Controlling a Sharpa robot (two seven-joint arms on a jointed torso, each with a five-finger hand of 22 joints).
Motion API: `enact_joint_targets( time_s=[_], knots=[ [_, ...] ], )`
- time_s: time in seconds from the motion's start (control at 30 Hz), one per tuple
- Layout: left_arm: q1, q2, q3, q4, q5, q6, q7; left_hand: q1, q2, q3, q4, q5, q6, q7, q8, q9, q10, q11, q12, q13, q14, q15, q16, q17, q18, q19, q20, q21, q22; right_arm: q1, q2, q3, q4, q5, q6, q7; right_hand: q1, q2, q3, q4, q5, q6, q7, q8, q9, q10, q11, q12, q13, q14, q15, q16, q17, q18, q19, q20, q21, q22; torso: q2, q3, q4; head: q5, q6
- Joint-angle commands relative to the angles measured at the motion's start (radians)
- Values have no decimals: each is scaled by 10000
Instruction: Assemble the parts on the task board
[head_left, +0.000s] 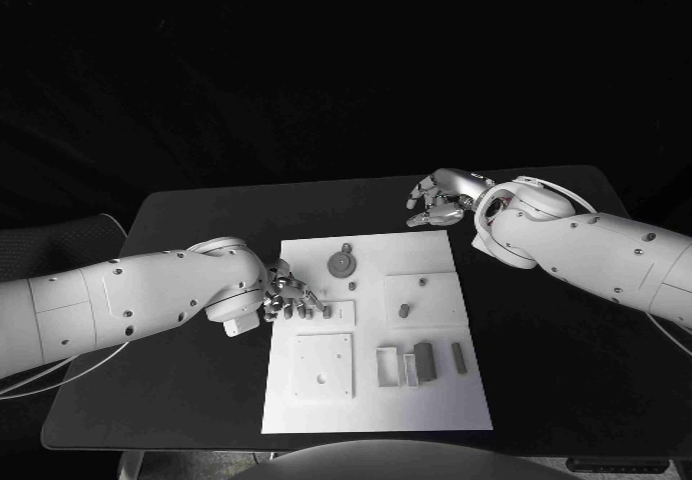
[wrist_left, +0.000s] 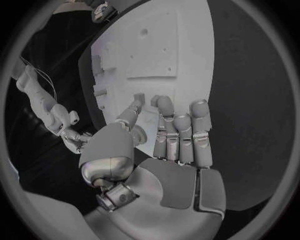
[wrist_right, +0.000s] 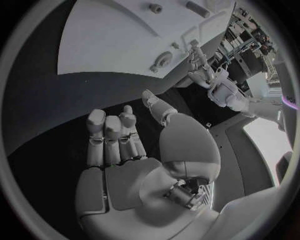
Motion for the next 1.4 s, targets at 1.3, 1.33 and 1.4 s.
enact_joint_targets(
  time_s=[1.3,1.33,1.4],
  knots=[
    [574,531,3,-659,-3859,-2635,5881,4015,-1,1739,-948,-18,-1939,831,-613,-597,-2094,1675,-4964,-3161,-1520,1679,-3086,-1623,610,-1673,1503,-2507,-1346,-40,13,3,-129,176,67,130,-64,-26,-7,75,-7,-44,78,-58,-7,-112,17,54,-24,5,-42,-46,-16,637,-22,-69,-46,-4,7,4,-2,-127,313],
    [571,661,3,-742,-4203,-2625,6009,4052,-4,1725,-952,-19,-1920,814,-602,-617,-2084,1669,-5107,-3231,-1480,1669,-3078,-1607,616,-1637,1491,-2494,-1331,-40,16,3,-130,177,67,131,-63,-26,-7,76,-7,-45,78,-59,-7,-112,18,54,-24,5,-42,-45,-16,637,-22,-69,-46,-4,11,5,-10,-133,321],
    [551,876,2,-849,-5001,-2707,6203,4122,-35,1687,-962,-24,-1896,803,-588,-659,-2057,1675,-5360,-3360,-1397,1657,-3056,-1573,634,-1561,1476,-2461,-1294,-42,29,3,-131,177,72,136,-62,-25,-7,76,-7,-47,78,-60,-7,-112,18,55,-24,5,-42,-45,-16,637,-21,-70,-46,-4,17,6,-17,-144,328]
  ],
)
